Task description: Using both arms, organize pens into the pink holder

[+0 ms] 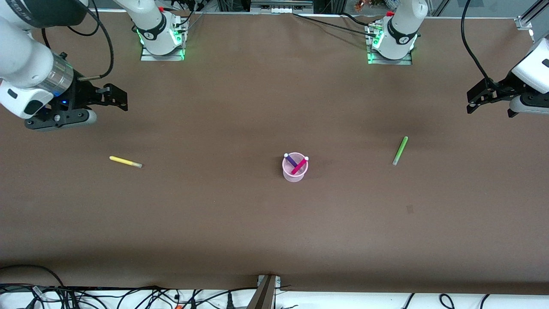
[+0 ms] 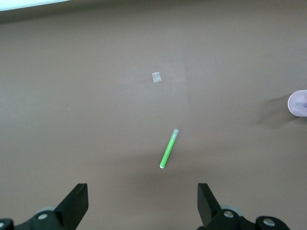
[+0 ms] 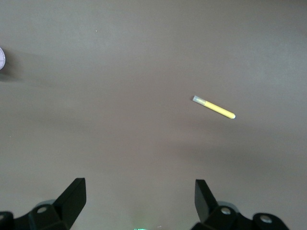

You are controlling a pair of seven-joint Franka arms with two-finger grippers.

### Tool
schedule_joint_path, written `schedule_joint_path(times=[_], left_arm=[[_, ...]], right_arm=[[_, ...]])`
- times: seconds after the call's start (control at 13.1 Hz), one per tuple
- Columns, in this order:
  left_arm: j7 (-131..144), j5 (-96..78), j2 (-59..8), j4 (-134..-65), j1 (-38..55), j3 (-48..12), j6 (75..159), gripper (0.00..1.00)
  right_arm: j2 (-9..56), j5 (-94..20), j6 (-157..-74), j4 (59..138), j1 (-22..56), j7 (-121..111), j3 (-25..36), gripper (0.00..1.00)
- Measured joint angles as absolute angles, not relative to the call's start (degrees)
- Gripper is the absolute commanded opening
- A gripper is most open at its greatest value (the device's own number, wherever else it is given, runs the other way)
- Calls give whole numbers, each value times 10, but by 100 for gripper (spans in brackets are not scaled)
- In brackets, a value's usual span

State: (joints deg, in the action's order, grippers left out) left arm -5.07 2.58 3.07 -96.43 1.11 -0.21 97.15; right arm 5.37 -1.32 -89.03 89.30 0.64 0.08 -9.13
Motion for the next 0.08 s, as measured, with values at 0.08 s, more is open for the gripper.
schedule_joint_path(times=[0.08], left_arm=[[-51,26,31,-964,11,-2,971,100]], right_arm=[[54,-13,-890,890,-5,-5,-101,100]])
